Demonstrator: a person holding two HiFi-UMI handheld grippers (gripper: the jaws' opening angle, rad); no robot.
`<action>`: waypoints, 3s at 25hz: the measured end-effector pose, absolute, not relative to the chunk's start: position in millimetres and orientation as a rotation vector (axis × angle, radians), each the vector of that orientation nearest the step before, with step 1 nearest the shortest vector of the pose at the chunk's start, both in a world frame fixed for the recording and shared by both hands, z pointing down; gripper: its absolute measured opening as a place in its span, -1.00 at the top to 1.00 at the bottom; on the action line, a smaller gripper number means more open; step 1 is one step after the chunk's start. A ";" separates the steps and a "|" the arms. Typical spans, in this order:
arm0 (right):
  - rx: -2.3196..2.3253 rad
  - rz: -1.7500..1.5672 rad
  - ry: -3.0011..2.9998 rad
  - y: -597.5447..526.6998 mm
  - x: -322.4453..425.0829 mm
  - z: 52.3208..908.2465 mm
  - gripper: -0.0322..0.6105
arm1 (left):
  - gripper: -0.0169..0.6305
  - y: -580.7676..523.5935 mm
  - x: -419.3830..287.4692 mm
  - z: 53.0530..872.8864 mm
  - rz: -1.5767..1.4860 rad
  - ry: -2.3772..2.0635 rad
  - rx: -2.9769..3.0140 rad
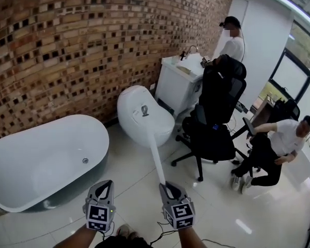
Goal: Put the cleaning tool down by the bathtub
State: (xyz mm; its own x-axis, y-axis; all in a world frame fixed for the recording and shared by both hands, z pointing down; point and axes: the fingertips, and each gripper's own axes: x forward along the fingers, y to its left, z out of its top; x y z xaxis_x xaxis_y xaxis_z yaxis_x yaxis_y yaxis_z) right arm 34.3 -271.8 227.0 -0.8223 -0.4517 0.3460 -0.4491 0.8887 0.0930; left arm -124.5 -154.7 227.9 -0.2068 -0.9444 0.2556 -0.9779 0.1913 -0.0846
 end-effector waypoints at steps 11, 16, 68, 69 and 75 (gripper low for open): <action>0.290 -0.096 -2.789 -205.5 -48.4 235.2 0.61 | 0.93 -43.9 -176.0 221.4 0.323 -2.534 1.501; 0.187 -0.155 -2.788 -168.2 -68.4 223.8 0.61 | 0.93 2.2 -183.0 217.5 0.290 -2.573 1.409; -0.903 -1.451 -2.006 175.0 -301.7 413.1 0.61 | 0.93 301.2 -279.0 341.8 0.188 -2.531 0.939; -0.904 -1.445 -2.003 176.5 -307.4 420.7 0.61 | 0.93 302.7 -284.8 348.2 0.187 -2.528 0.934; -0.963 -1.432 -1.964 177.5 -342.8 485.7 0.61 | 0.93 300.3 -318.1 402.1 0.134 -2.514 0.862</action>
